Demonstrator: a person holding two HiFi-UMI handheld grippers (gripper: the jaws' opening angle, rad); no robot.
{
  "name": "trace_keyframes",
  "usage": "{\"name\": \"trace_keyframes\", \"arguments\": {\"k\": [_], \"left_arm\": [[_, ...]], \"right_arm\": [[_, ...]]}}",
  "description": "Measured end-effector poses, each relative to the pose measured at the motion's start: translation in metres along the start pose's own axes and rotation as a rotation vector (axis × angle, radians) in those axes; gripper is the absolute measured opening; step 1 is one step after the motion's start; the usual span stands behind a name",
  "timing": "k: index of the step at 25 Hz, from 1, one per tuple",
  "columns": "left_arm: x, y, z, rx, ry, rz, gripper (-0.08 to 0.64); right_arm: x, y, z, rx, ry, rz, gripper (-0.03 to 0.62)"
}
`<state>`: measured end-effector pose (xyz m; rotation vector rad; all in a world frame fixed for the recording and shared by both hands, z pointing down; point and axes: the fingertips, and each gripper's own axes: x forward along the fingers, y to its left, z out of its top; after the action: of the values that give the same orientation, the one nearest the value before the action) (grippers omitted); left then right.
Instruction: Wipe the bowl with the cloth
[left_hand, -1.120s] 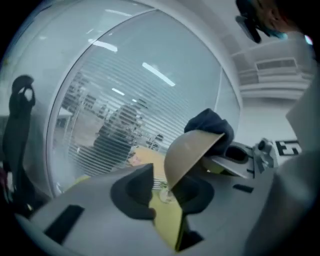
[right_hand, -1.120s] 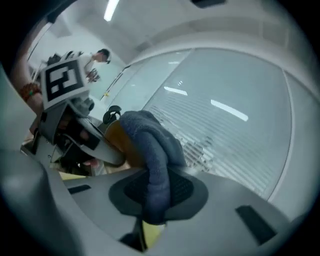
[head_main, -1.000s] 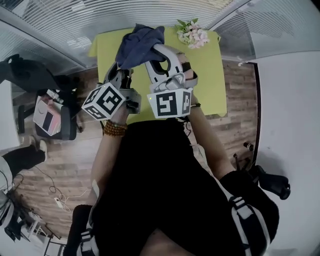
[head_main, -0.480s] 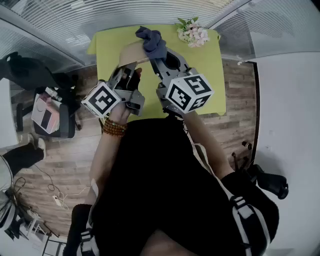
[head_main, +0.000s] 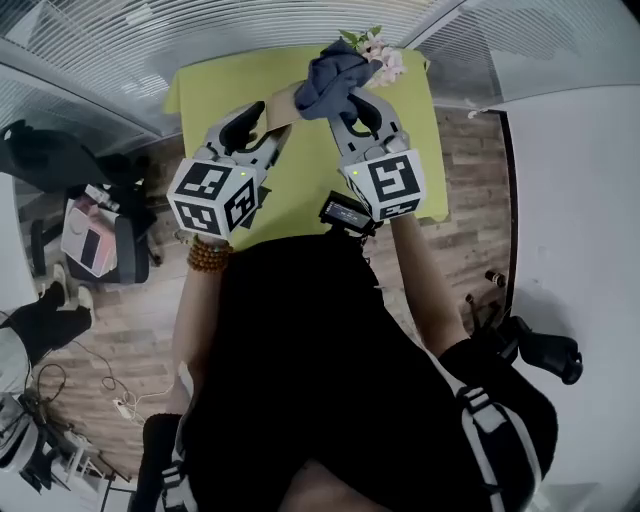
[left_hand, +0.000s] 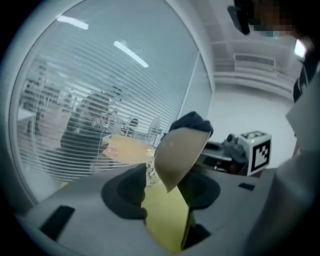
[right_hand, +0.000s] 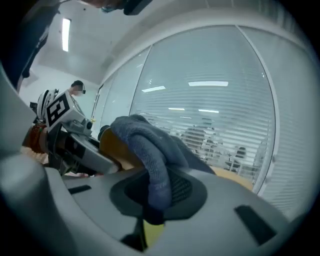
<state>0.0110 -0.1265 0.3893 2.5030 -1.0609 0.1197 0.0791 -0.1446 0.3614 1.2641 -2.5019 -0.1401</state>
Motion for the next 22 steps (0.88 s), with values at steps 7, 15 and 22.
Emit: {"name": "trace_keyframes", "arguments": {"k": [7, 15, 22], "left_arm": [[-0.004, 0.02, 0.002, -0.125, -0.059, 0.089, 0.046], [-0.028, 0.015, 0.032, -0.518, -0.37, -0.138, 0.043], [-0.032, 0.011, 0.014, -0.812, -0.463, -0.318, 0.073]], "right_arm": [[-0.003, 0.031, 0.027, -0.31, -0.028, -0.005, 0.037], [-0.01, 0.04, 0.033, 0.313, -0.239, -0.032, 0.031], [0.013, 0.063, 0.015, 0.781, -0.123, 0.245, 0.034]]}}
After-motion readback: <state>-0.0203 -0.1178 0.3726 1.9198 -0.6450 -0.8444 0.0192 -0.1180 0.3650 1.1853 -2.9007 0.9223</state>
